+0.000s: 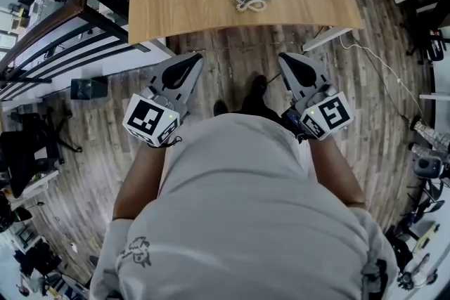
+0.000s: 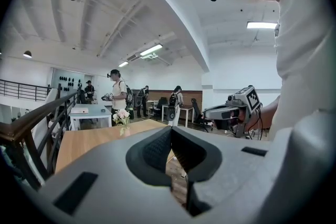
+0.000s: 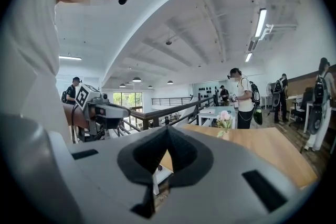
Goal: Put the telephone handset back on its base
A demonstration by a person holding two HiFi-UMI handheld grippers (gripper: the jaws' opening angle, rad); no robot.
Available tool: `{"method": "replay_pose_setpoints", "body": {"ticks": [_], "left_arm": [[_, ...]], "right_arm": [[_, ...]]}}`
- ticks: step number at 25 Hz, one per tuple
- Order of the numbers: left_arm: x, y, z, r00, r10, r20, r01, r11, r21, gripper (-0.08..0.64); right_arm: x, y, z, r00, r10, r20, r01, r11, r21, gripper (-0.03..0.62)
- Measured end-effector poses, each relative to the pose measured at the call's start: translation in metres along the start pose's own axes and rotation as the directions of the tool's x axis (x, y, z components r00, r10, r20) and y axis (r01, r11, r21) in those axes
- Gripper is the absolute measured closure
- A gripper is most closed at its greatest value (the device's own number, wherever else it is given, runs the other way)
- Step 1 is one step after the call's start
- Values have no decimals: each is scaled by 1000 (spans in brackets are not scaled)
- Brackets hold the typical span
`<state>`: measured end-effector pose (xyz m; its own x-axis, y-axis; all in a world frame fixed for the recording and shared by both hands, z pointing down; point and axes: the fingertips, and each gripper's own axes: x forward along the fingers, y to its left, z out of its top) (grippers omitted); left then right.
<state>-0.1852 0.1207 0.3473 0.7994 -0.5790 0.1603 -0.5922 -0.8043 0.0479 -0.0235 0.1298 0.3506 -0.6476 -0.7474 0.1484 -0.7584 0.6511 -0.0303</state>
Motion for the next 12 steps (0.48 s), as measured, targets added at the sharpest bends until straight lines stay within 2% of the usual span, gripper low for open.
{"method": "replay_pose_setpoints", "body": {"ticks": [12], "left_arm": [[-2, 7, -4, 1000, 18, 10, -18, 1000, -20, 554]], "right_arm": [[6, 10, 1, 1000, 6, 0, -6, 1000, -28, 588]]}}
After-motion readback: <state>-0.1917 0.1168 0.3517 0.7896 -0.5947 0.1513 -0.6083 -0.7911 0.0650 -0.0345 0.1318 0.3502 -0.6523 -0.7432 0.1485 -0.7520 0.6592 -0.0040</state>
